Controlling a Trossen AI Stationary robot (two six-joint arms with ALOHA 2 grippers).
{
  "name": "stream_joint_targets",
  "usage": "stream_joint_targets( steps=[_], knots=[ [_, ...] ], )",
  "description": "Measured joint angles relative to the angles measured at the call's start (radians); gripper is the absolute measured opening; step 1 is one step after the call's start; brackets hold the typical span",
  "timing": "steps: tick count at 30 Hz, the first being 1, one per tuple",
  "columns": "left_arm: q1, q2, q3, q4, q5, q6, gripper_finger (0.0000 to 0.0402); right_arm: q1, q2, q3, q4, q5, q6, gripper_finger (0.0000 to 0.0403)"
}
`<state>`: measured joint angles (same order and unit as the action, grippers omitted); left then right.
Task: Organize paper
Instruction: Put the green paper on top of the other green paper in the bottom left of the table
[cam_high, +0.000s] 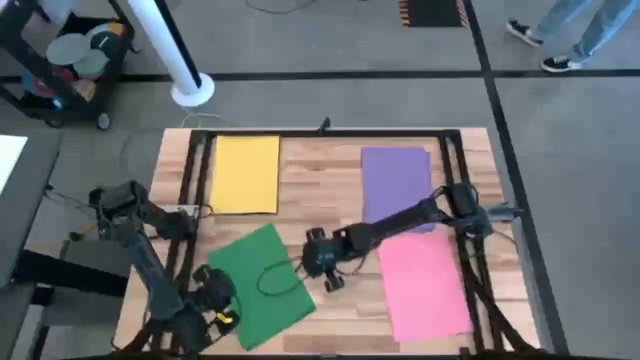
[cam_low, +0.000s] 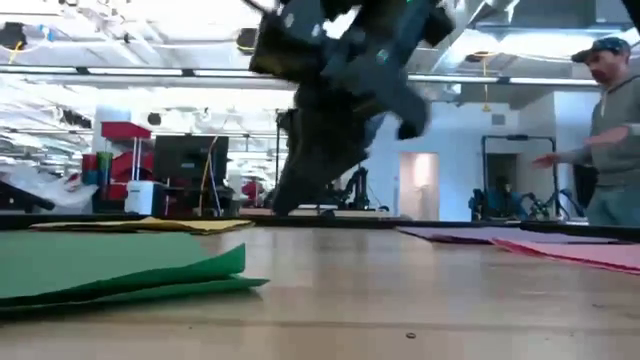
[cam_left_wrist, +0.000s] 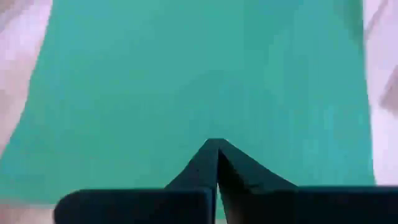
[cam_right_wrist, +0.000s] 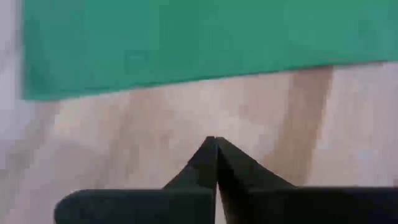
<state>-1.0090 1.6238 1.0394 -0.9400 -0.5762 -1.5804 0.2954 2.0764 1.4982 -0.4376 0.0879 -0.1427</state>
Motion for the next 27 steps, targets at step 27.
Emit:
stream_joint_targets(
  steps=[27],
  knots=[
    [0.318,0.000,-0.181,0.591,0.149,0.673,0.0000,0.179,-0.136,-0.221,0.055,0.226,0.375,0.0000]
  ],
)
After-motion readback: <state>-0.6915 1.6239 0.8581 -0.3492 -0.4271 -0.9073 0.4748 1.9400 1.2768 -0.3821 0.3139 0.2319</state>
